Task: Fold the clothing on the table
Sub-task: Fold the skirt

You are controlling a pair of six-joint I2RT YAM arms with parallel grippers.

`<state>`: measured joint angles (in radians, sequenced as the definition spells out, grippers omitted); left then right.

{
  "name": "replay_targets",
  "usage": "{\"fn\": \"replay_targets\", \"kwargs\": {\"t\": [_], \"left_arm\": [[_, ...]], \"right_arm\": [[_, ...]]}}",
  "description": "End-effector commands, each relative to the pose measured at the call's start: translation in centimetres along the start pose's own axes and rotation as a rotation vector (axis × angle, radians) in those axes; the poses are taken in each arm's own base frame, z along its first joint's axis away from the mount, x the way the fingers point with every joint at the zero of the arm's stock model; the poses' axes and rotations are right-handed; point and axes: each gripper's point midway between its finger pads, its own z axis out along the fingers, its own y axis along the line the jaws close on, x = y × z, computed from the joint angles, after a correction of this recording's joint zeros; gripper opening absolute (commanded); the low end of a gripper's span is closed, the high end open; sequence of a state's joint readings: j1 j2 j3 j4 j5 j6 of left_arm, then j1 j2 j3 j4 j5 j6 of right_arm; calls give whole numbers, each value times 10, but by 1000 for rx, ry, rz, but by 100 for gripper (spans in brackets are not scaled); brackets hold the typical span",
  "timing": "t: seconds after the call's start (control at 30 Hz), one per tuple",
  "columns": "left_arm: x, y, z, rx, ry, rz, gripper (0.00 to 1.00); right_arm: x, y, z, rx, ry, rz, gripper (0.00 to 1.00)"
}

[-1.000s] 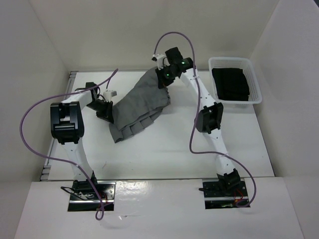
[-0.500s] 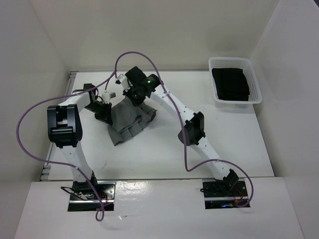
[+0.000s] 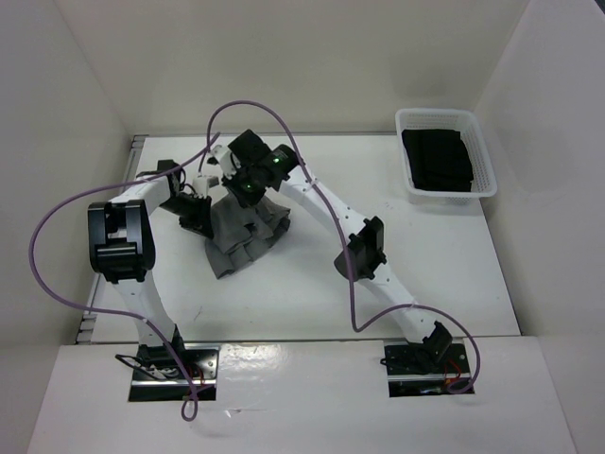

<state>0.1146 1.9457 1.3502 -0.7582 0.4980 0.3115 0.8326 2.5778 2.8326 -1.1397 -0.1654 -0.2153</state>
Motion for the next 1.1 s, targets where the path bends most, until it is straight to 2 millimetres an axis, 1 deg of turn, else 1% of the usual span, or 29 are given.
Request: {"fn": "replay_targets", "kwargs": {"t": [0.0, 0.03, 0.07, 0.1, 0.13, 0.17, 0.2, 0.23, 0.27, 0.3, 0.33, 0.37, 0.43, 0.47, 0.53, 0.57, 0.63, 0.67, 0.73, 0.77, 0.8, 0.83, 0.87, 0.9, 0.93, 0.97, 1.0, 1.03, 1.07], "left_arm": [[-8, -11, -11, 26, -45, 34, 15], [-8, -11, -11, 26, -45, 34, 15], [-8, -11, -11, 26, -45, 34, 15], [-8, -11, -11, 26, -45, 34, 15], [-8, -11, -11, 26, -45, 34, 15], [-10, -11, -11, 32, -56, 39, 15], [-10, -11, -11, 32, -56, 39, 15], [-7, -12, -10, 35, -49, 34, 15], [-7, -12, -10, 35, -49, 34, 15], [-7, -12, -10, 35, -49, 34, 15], [-7, -12, -10, 35, -49, 34, 15], [-8, -13, -12, 32, -56, 39, 15], [-10, -14, -15, 28, -64, 45, 15], [-7, -11, -15, 28, -61, 32, 15], [-8, -9, -20, 20, -74, 29, 16], [-5, -6, -22, 19, -71, 12, 17], [-11, -5, -32, 26, -102, 3, 18], [-11, 2, -43, 13, -117, -21, 21], [-15, 9, -60, 13, -157, -37, 30], [-21, 19, -84, -21, -203, -56, 35], [-23, 26, -98, -41, -229, -70, 41], [-23, 28, -112, -42, -250, -81, 56], [-27, 30, -130, -59, -289, -76, 66], [-30, 42, -155, -101, -337, -94, 73], [-27, 43, -167, -114, -346, -98, 79], [-26, 44, -183, -158, -366, -79, 88], [-26, 45, -194, -188, -386, -77, 100], [-21, 47, -203, -213, -392, -82, 100], [-18, 43, -215, -247, -411, -73, 100]], "right_arm": [[-32, 52, -11, -148, -108, -50, 9], [-37, 62, -14, -174, -123, -62, 23], [-35, 67, -15, -198, -118, -61, 31], [-36, 78, -13, -230, -121, -72, 43], [-35, 94, -13, -283, -118, -82, 73], [-32, 102, -14, -304, -108, -96, 84], [-29, 109, -9, -323, -99, -101, 93], [-26, 121, -9, -357, -92, -120, 97], [-24, 123, -10, -370, -83, -117, 99], [-24, 131, -10, -387, -85, -138, 99], [-24, 133, -13, -396, -85, -138, 99], [-21, 140, -10, -418, -79, -154, 99], [-19, 140, -10, -420, -71, -160, 99], [-22, 140, -15, -418, -81, -163, 99], [-24, 139, -20, -408, -85, -175, 99], [-20, 139, -17, -410, -74, -180, 99], [-27, 133, -32, -372, -88, -194, 99], [-26, 131, -34, -362, -85, -202, 99], [-31, 127, -48, -333, -97, -215, 99], [-32, 119, -53, -315, -99, -207, 99], [-34, 116, -63, -289, -102, -209, 99], [-35, 109, -68, -272, -105, -212, 99], [-35, 101, -72, -254, -105, -203, 99], [-39, 99, -83, -238, -121, -207, 99], [-40, 92, -89, -228, -127, -209, 99], [-41, 93, -94, -227, -130, -210, 99], [-37, 84, -94, -209, -118, -199, 99], [-39, 76, -96, -186, -125, -193, 99], [-41, 76, -101, -184, -134, -195, 99]]}}
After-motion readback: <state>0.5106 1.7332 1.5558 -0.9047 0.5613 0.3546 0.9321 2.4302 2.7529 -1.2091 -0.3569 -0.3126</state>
